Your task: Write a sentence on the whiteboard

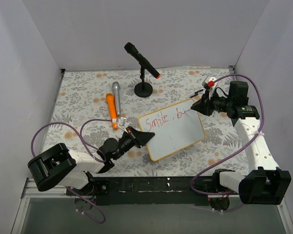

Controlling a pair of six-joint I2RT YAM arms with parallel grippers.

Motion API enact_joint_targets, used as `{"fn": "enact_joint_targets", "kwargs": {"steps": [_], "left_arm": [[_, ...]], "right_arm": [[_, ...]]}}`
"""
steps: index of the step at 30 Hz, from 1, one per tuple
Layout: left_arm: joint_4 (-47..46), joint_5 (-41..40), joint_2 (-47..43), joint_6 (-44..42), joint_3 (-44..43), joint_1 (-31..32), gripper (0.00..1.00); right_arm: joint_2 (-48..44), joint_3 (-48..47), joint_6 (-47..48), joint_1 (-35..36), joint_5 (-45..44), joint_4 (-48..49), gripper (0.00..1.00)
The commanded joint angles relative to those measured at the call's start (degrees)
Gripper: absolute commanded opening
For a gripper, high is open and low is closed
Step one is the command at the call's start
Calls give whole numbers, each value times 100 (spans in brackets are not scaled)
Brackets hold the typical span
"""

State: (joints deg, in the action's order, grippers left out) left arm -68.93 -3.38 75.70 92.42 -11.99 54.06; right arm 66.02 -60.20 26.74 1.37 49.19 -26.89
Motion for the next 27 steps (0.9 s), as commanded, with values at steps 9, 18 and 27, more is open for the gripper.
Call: {"fn": "enact_joint_targets", "kwargs": {"steps": [9, 18, 27], "left_arm": [[-2960, 136, -73, 153, -225, -10, 0], [-2960, 92, -126, 136, -181, -1, 0], [-2951, 65, -214, 101, -181, -1, 0]], "right_arm": [[16, -176, -11, 171, 302, 132, 1], [-63, -9, 226, 233, 205, -184, 1], [-239, 220, 384, 233, 12, -395, 1]]}}
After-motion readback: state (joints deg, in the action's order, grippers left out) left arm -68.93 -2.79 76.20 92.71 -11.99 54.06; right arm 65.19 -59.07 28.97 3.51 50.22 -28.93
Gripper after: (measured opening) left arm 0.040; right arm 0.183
